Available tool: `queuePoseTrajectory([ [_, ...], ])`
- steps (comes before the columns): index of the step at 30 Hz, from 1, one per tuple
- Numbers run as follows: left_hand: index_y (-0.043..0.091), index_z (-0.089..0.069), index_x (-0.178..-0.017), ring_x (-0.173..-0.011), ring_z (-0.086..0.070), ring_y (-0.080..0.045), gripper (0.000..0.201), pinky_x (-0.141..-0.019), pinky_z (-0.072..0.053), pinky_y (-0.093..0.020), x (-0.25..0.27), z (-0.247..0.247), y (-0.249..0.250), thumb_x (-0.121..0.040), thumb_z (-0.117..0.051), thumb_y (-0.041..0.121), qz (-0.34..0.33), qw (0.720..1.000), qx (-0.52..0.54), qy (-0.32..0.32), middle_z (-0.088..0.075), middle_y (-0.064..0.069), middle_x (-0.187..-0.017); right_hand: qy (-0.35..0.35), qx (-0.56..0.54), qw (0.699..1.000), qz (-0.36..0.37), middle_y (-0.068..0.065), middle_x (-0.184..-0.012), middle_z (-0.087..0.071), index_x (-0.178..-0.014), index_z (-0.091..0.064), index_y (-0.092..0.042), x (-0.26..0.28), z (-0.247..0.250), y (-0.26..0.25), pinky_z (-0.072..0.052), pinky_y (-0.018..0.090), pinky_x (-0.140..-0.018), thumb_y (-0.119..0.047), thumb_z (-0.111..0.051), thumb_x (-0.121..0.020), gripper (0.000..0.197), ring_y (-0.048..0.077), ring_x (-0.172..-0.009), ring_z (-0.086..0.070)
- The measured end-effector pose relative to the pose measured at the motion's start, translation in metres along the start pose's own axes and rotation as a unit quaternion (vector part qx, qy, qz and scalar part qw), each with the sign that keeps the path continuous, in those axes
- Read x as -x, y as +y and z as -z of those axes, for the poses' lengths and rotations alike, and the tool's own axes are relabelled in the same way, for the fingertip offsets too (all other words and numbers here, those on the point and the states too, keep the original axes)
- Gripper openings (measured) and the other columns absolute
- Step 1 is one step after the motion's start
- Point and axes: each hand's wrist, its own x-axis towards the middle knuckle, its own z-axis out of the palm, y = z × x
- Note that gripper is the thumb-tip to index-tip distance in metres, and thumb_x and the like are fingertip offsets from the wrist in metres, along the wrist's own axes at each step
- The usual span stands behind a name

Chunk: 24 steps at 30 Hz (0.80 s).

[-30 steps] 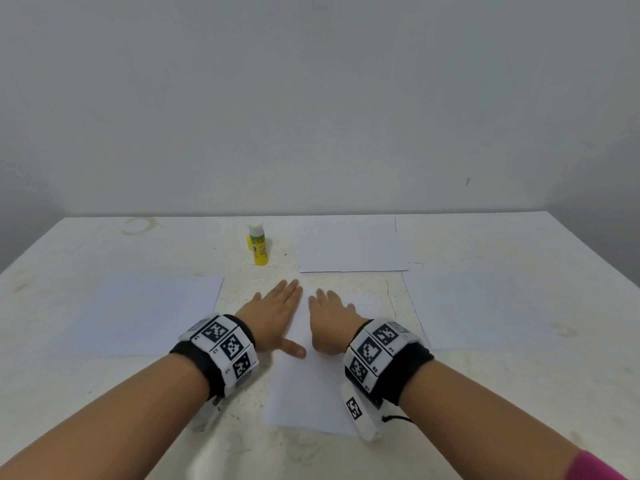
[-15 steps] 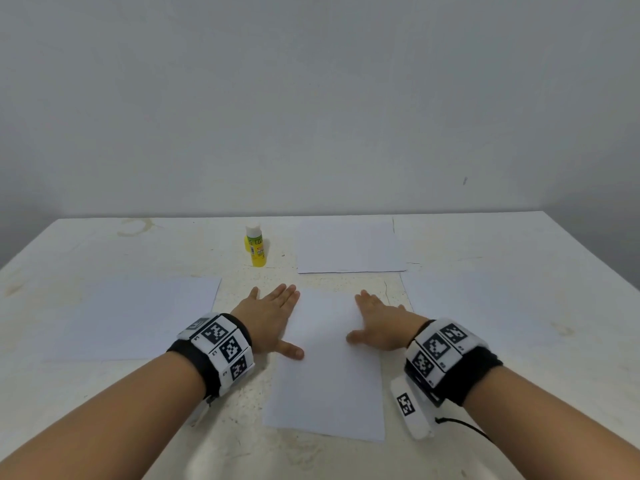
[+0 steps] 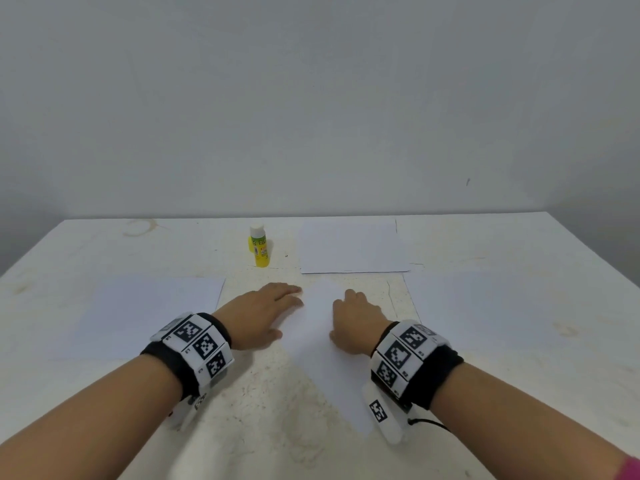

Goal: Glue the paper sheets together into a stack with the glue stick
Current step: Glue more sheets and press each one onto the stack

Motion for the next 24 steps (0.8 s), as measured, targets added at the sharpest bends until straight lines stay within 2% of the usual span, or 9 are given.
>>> queuePoseTrajectory([
  [2, 0.023, -0.029, -0.148, -0.136, -0.03, -0.014, 0.062, -0.106, -0.035, -0.03, 0.001, 0.002, -0.001, -0.093, -0.056, 0.034, 0.003, 0.999, -0.001, -0.043, -0.031, 0.005, -0.149, -0.016, 0.006, 1.0, 0.022, 0.013, -0.133, -0.038, -0.131, -0.041, -0.006, -0.005, 0.0, -0.005, -0.037, 0.038, -0.096, -0.019, -0.046, -0.097, 0.038, 0.029, -0.124, -0.037],
  [5, 0.025, -0.043, -0.136, -0.116, -0.046, -0.014, 0.066, -0.093, -0.041, -0.028, -0.002, 0.007, -0.002, -0.081, -0.068, 0.051, 0.034, 0.999, 0.004, -0.043, -0.046, 0.006, -0.128, -0.035, -0.007, 0.996, 0.083, 0.014, -0.135, -0.037, -0.14, -0.035, -0.007, -0.012, 0.002, -0.004, -0.039, 0.041, -0.1, -0.011, -0.044, -0.095, 0.045, 0.031, -0.126, -0.036],
  [7, 0.025, -0.046, -0.126, -0.111, -0.045, -0.014, 0.068, -0.091, -0.041, -0.027, -0.001, 0.006, -0.003, -0.072, -0.073, 0.057, 0.045, 0.998, 0.018, -0.046, -0.046, 0.005, -0.125, -0.055, -0.018, 0.992, 0.112, 0.013, -0.143, -0.032, -0.145, -0.028, -0.009, -0.015, 0.004, -0.002, -0.035, 0.042, -0.106, -0.008, -0.042, -0.096, 0.052, 0.031, -0.133, -0.031],
  [9, 0.023, -0.041, -0.127, -0.127, -0.035, -0.017, 0.073, -0.102, -0.036, -0.032, -0.001, 0.002, -0.006, -0.072, -0.072, 0.06, 0.041, 0.997, 0.029, -0.061, -0.032, 0.002, -0.143, -0.071, -0.026, 0.989, 0.125, 0.01, -0.155, -0.017, -0.151, -0.018, -0.01, -0.013, 0.005, 0.002, -0.024, 0.043, -0.114, -0.012, -0.043, -0.098, 0.059, 0.027, -0.142, -0.018],
  [12, 0.022, -0.024, -0.142, -0.146, -0.008, -0.014, 0.097, -0.118, -0.015, -0.047, 0.003, 0.001, -0.008, -0.067, -0.055, 0.077, 0.054, 0.99, 0.037, -0.126, -0.002, 0.006, -0.159, -0.098, -0.028, 0.988, 0.112, 0.004, -0.161, 0.004, -0.154, -0.004, -0.015, -0.006, 0.003, 0.017, -0.009, 0.045, -0.12, -0.03, -0.049, -0.098, 0.074, 0.02, -0.148, -0.001],
  [16, 0.018, -0.007, -0.152, -0.141, -0.019, -0.015, 0.135, -0.117, -0.018, -0.045, 0.003, -0.001, -0.011, -0.041, -0.028, 0.093, 0.053, 0.993, -0.006, -0.109, -0.014, 0.003, -0.154, -0.115, -0.022, 0.991, 0.058, 0.003, -0.161, 0.009, -0.154, 0.003, -0.016, 0.0, 0.003, 0.05, -0.007, 0.049, -0.119, -0.046, -0.06, -0.089, 0.095, 0.021, -0.148, 0.004],
  [19, 0.015, -0.004, -0.152, -0.145, -0.006, -0.016, 0.144, -0.116, -0.018, -0.049, 0.001, -0.01, -0.014, -0.035, -0.018, 0.098, 0.053, 0.992, -0.017, -0.117, -0.003, 0.001, -0.156, -0.123, -0.018, 0.992, 0.007, 0.007, -0.161, 0.009, -0.153, 0.006, -0.012, 0.0, 0.007, 0.074, -0.01, 0.049, -0.119, -0.054, -0.069, -0.079, 0.113, 0.023, -0.148, 0.003],
  [22, 0.013, 0.007, -0.152, -0.144, 0.024, -0.02, 0.145, -0.115, -0.001, -0.058, 0.002, -0.011, -0.011, -0.036, -0.028, 0.093, 0.071, 0.985, -0.009, -0.154, 0.028, -0.001, -0.156, -0.133, -0.014, 0.991, -0.021, 0.009, -0.16, 0.008, -0.151, 0.011, -0.008, 0.001, 0.007, 0.088, -0.012, 0.047, -0.119, -0.058, -0.073, -0.072, 0.126, 0.023, -0.148, 0.003],
  [24, 0.013, 0.014, -0.151, -0.14, 0.033, -0.019, 0.147, -0.112, 0.008, -0.059, 0.002, -0.009, -0.01, -0.037, -0.039, 0.089, 0.078, 0.98, 0.014, -0.181, 0.037, 0.001, -0.152, -0.122, -0.021, 0.992, -0.029, 0.009, -0.161, 0.005, -0.15, 0.014, -0.006, 0.003, 0.004, 0.09, -0.014, 0.046, -0.119, -0.059, -0.074, -0.07, 0.13, 0.023, -0.148, -0.002],
])
